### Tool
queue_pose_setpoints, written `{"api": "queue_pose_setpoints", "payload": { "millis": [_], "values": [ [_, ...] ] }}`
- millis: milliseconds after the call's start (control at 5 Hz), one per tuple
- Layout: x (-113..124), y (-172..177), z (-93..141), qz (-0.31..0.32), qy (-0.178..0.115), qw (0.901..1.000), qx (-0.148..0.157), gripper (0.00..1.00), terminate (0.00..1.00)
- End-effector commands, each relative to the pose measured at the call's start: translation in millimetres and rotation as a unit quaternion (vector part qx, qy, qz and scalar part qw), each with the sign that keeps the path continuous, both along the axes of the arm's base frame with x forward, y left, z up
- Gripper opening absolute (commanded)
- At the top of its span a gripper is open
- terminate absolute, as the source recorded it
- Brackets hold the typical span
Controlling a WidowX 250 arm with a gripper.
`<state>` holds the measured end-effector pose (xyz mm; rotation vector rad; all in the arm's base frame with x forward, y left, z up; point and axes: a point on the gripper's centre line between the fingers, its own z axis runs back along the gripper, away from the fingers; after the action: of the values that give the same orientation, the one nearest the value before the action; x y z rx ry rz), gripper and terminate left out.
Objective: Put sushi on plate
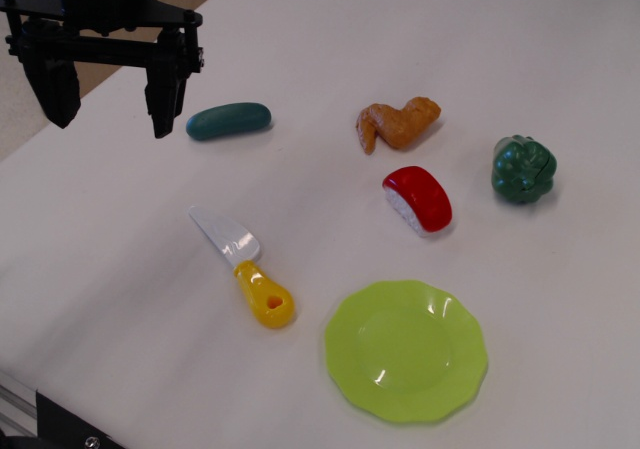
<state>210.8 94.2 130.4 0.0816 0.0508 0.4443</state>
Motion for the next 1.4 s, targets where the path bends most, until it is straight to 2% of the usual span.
{"api": "queue_pose_setpoints", "payload": {
  "millis": [0,400,600,800,1000,1200],
  "values": [
    [0.0,0.0,0.0,0.0,0.0,1.0,0.0,1.0,0.0],
    [52.3,-64.6,-15.8,0.049,-0.032,0.998,-0.025,1.0,0.0],
    [88.5,-96.0,-23.6,0.113,-0.053,0.9916,-0.034,1.0,0.0],
    [116.4,-113.0,-42.4,0.14,-0.058,0.9867,-0.057,1.0,0.0],
    [130.7,-125.3,-55.7,0.15,-0.059,0.985,-0.063,1.0,0.0],
    [134.9,-125.3,-65.8,0.171,-0.055,0.9832,-0.033,1.0,0.0]
  ]
}}
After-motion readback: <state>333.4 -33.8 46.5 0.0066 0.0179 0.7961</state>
